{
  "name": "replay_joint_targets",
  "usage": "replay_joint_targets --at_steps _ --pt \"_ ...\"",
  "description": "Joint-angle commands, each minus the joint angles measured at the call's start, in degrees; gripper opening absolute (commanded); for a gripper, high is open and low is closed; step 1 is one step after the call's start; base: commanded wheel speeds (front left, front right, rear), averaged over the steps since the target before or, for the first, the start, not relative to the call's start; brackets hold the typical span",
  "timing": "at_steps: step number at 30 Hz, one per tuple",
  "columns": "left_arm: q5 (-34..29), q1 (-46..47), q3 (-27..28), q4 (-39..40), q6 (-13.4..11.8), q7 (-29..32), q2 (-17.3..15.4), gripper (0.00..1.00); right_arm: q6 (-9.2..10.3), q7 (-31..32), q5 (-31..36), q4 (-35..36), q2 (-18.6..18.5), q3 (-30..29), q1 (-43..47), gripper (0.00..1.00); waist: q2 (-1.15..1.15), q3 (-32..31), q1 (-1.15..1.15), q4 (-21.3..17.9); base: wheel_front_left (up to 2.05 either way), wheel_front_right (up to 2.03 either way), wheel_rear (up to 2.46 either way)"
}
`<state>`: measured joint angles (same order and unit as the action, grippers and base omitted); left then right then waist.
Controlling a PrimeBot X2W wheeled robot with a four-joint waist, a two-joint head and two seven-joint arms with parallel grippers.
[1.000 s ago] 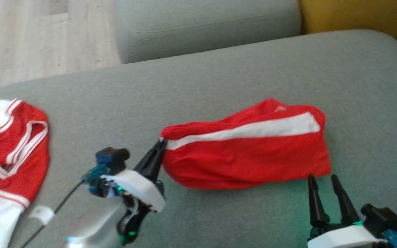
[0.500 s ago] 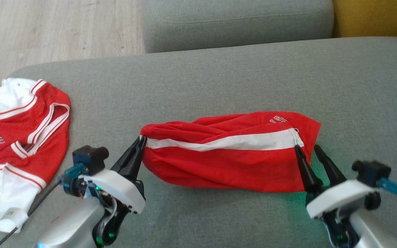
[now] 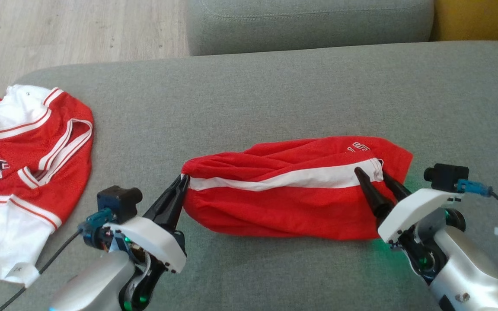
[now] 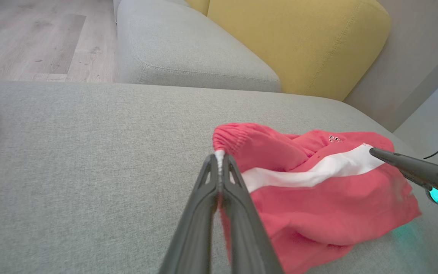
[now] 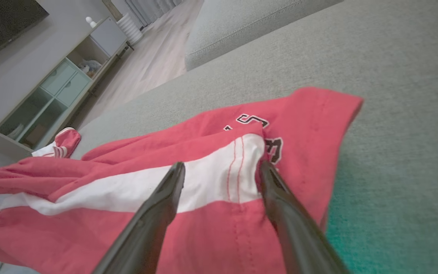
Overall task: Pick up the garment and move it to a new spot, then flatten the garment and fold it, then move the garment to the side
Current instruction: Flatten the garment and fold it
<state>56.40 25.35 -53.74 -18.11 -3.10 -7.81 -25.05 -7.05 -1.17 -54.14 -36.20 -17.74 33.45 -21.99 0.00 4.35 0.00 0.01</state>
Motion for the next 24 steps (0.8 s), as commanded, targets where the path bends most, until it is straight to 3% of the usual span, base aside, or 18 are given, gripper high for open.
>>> replay_joint_targets --at_steps 1,4,6,7,8,16,19,24 --pt "-0.5 2.6 2.1 1.6 -0.4 -0.1 -1.9 0.0 -0.44 -1.0 -1.4 1.2 -1.2 1.6 -2.3 1.0 0.0 0.0 0.0 0.1 0.0 0.0 0.0" --pt "-0.4 2.5 2.1 1.6 -0.5 -0.3 -1.9 0.0 -0.44 -2.0 -2.1 1.0 -1.3 2.7 -2.6 0.99 0.0 -0.1 0.0 -0.1 0.0 0.0 0.0" --pt "-0.2 2.2 2.3 1.6 -0.5 -0.5 -2.1 0.0 -0.44 -3.4 -2.2 0.6 -1.4 3.8 -2.8 0.81 0.0 -0.4 0.0 -0.5 0.0 0.0 0.0" --pt "-0.1 1.9 2.3 1.6 -0.6 -0.6 -2.2 0.0 -0.44 -4.5 -2.0 0.2 -1.4 4.2 -2.9 0.67 0.0 -0.6 0.0 -0.6 0.0 0.0 0.0" --pt "-0.1 1.7 2.3 1.6 -0.7 -0.6 -2.4 0.0 -0.44 -5.6 -1.6 -0.3 -1.3 4.6 -3.0 0.0 0.0 -0.9 0.0 -0.9 0.0 0.0 0.0" --pt "0.0 2.1 3.6 3.8 -1.4 -1.3 -4.2 0.0 -0.44 -12.1 -1.0 0.3 -0.6 5.1 -3.7 0.0 0.0 -1.6 0.0 -2.6 0.0 0.0 0.0" --pt "-1.8 6.4 3.7 5.1 -1.3 -0.4 -4.2 0.0 -0.44 -13.4 -0.2 2.1 -2.8 0.8 -6.7 0.0 0.0 0.3 0.0 -2.4 0.0 0.0 0.0" --pt "-5.7 21.6 4.6 4.7 2.1 1.8 -1.6 0.0 -0.44 -13.8 3.8 6.4 -8.6 -6.8 -15.8 0.0 0.0 5.9 0.0 -1.6 0.0 0.0 0.0"
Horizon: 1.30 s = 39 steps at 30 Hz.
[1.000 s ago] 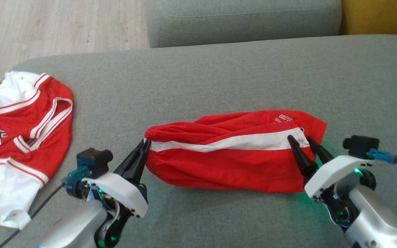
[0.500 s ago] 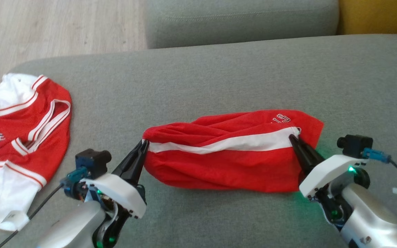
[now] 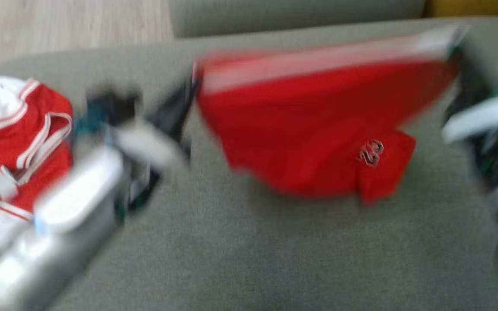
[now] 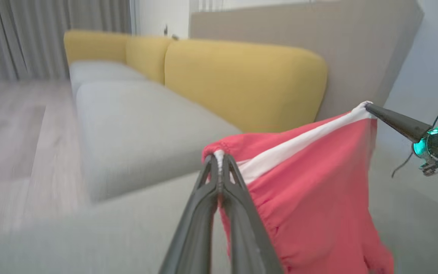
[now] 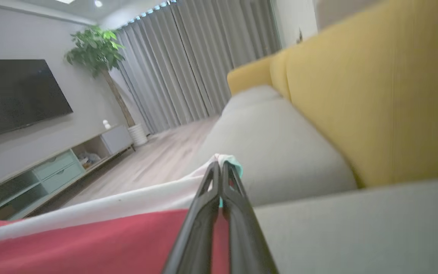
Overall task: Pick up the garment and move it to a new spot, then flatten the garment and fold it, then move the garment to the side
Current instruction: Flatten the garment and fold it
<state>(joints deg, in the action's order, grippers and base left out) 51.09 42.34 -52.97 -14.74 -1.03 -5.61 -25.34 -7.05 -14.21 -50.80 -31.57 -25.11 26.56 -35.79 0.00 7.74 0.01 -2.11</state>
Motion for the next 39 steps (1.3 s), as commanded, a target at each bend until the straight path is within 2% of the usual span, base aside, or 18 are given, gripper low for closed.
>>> replay_joint_targets --at_steps 1,5,10,13,16,20,23,24,34,39 --pt "-1.2 8.2 4.2 0.3 0.7 -0.4 -0.4 0.0 -0.44 -0.7 1.2 2.3 -2.3 -1.0 -4.4 0.0 0.0 3.6 -0.01 0.6 0.0 0.0 0.0" --pt "-5.5 22.4 5.6 -6.3 3.1 -3.1 3.9 0.0 -0.44 -0.8 3.6 1.9 -5.8 -4.8 -14.9 0.0 0.0 7.7 -0.01 0.3 0.0 0.0 0.0" --pt "-9.9 35.9 8.3 -14.7 4.0 -8.2 9.4 0.0 -0.44 -0.8 7.3 1.7 -8.3 -9.1 -26.7 0.0 0.0 11.8 -0.01 -0.3 0.0 0.0 0.0" --pt "-12.3 39.2 10.1 -16.9 4.5 -9.2 11.7 0.0 -0.44 -0.8 9.6 3.2 -9.4 -10.5 -30.2 0.0 0.0 13.6 -0.01 -0.7 0.0 0.0 0.0" --pt "-14.6 37.7 11.4 -16.3 5.8 -9.3 12.8 0.0 -0.44 -0.8 10.1 5.0 -9.7 -11.1 -29.9 0.0 0.0 14.8 -0.01 -1.4 0.0 0.0 0.0" --pt "-17.9 30.7 12.2 -15.4 7.0 -9.4 12.0 0.0 -0.44 -0.8 9.9 7.2 -9.5 -9.4 -24.1 0.0 0.0 15.7 -0.01 -2.6 0.0 0.0 0.0" --pt "-20.2 22.1 12.5 -14.1 7.4 -9.4 11.3 0.0 -0.44 -0.8 9.0 8.6 -9.0 -8.3 -16.5 0.0 0.0 14.9 -0.01 -3.2 0.0 0.0 0.0" --pt "-20.2 22.1 12.5 -14.1 7.4 -9.4 11.3 0.0 -0.44 -0.8 9.0 8.6 -9.0 -8.3 -16.5 0.0 0.0 14.9 -0.01 -3.2 0.0 0.0 0.0" --pt "-25.2 -14.5 13.3 -7.0 6.3 -9.4 11.5 0.0 -0.44 -0.8 6.3 13.3 -7.6 -12.6 16.8 0.0 0.0 7.4 -0.01 -3.3 0.0 0.0 0.0" --pt "-26.7 -27.6 12.1 -3.9 5.1 -9.4 11.9 0.0 -0.44 -0.2 5.9 20.3 -7.4 -17.0 33.4 0.0 0.0 3.1 -0.01 -2.0 0.0 0.0 0.0"
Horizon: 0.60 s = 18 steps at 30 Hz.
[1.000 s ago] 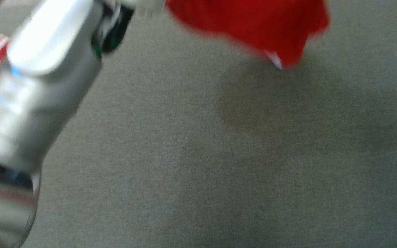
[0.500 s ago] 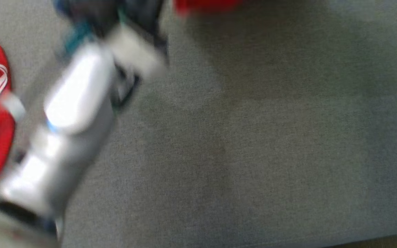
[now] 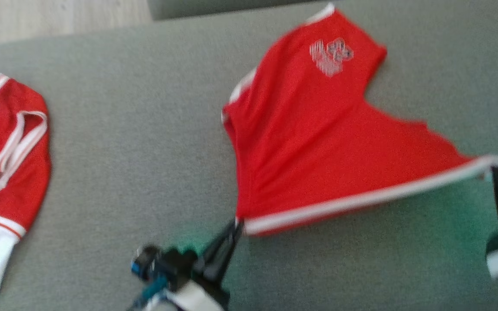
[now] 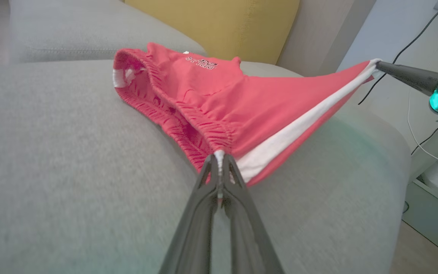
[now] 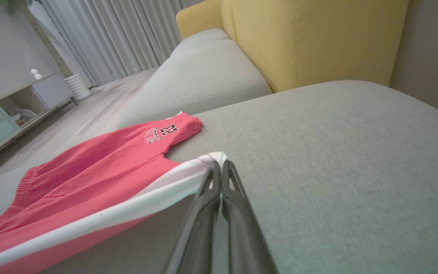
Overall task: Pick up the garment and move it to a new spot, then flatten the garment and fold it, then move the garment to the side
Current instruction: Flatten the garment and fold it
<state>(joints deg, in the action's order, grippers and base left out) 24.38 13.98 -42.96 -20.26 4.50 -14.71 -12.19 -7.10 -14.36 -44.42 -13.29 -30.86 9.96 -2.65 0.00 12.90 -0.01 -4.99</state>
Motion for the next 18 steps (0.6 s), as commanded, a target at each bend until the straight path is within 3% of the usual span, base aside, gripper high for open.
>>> replay_joint_targets --at_steps 1,6,8,13,18 --pt "0.1 -1.3 2.0 2.4 -0.4 -0.3 -1.3 0.0 -0.39 0.4 -0.4 4.1 -1.8 -0.9 3.3 0.0 0.0 -3.0 0.01 1.1 0.0 0.0 0.0" --pt "0.6 -8.8 2.3 8.0 -1.5 -0.3 -2.9 0.0 -0.39 4.7 1.0 17.0 -1.0 -9.1 16.8 0.0 0.0 -5.9 0.01 2.4 0.0 0.0 0.0" --pt "1.0 -9.0 2.7 9.9 -1.9 -0.2 -3.1 0.0 -0.39 7.3 3.0 20.2 -0.1 -11.5 17.4 0.0 0.0 -5.9 0.01 2.6 0.0 0.0 0.0" --pt "4.1 -4.8 4.1 12.0 -1.4 2.2 -0.5 0.0 -0.39 14.3 7.9 20.8 2.5 -15.1 10.0 0.0 0.0 -4.0 0.01 3.8 0.0 0.0 0.0" --pt "7.8 4.2 5.6 9.3 -0.3 5.7 4.2 0.0 -0.39 21.3 11.9 14.8 2.3 -13.1 -3.9 0.0 0.0 0.0 0.01 6.2 0.0 0.0 0.0"
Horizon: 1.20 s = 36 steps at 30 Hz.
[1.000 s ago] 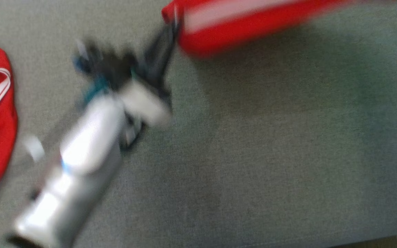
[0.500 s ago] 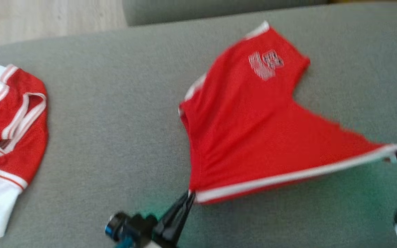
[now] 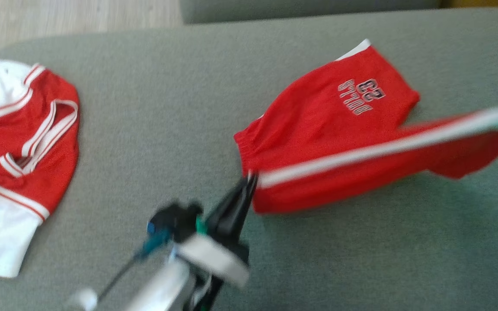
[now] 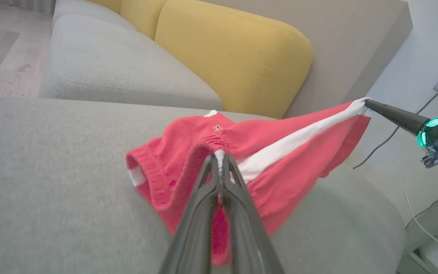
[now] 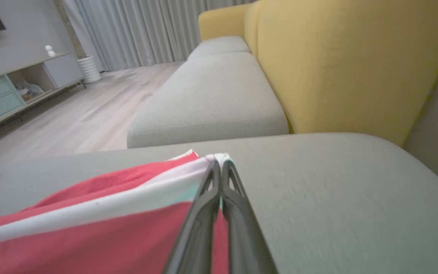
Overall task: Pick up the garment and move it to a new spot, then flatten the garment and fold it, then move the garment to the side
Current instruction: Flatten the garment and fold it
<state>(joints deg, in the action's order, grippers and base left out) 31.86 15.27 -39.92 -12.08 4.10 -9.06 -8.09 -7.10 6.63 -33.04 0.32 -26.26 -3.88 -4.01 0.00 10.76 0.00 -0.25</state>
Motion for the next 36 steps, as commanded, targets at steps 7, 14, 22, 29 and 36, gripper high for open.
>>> replay_joint_targets --at_steps 7,14,22,29,36 --pt "0.7 14.7 4.0 -6.2 -1.3 2.8 3.2 0.0 -0.39 5.0 3.8 -13.3 -4.8 9.8 -23.1 0.0 0.0 8.7 0.0 4.5 0.0 0.0 0.0" --pt "1.4 21.4 3.0 -11.3 -0.5 2.5 4.5 0.0 -0.39 4.4 3.1 -25.1 -6.0 18.6 -36.6 0.01 0.0 12.8 0.0 7.0 0.0 0.0 0.0" --pt "1.8 24.7 1.6 -16.0 -1.9 -1.7 5.1 0.0 -0.39 -0.6 0.6 -35.8 -6.8 28.2 -46.4 1.0 0.0 14.7 0.0 8.2 0.0 0.0 0.0" --pt "1.5 23.9 0.8 -17.6 -4.0 -4.9 5.2 1.0 -0.39 -4.9 -7.0 -38.9 -6.1 34.4 -48.5 1.0 0.0 13.0 0.0 6.5 0.0 0.0 0.0" --pt "-6.3 17.3 5.2 -10.3 -11.4 -5.9 4.9 1.0 -0.39 -7.7 -13.5 -39.7 -7.3 38.6 -46.1 1.0 0.0 9.0 0.0 5.5 0.0 0.0 0.0"
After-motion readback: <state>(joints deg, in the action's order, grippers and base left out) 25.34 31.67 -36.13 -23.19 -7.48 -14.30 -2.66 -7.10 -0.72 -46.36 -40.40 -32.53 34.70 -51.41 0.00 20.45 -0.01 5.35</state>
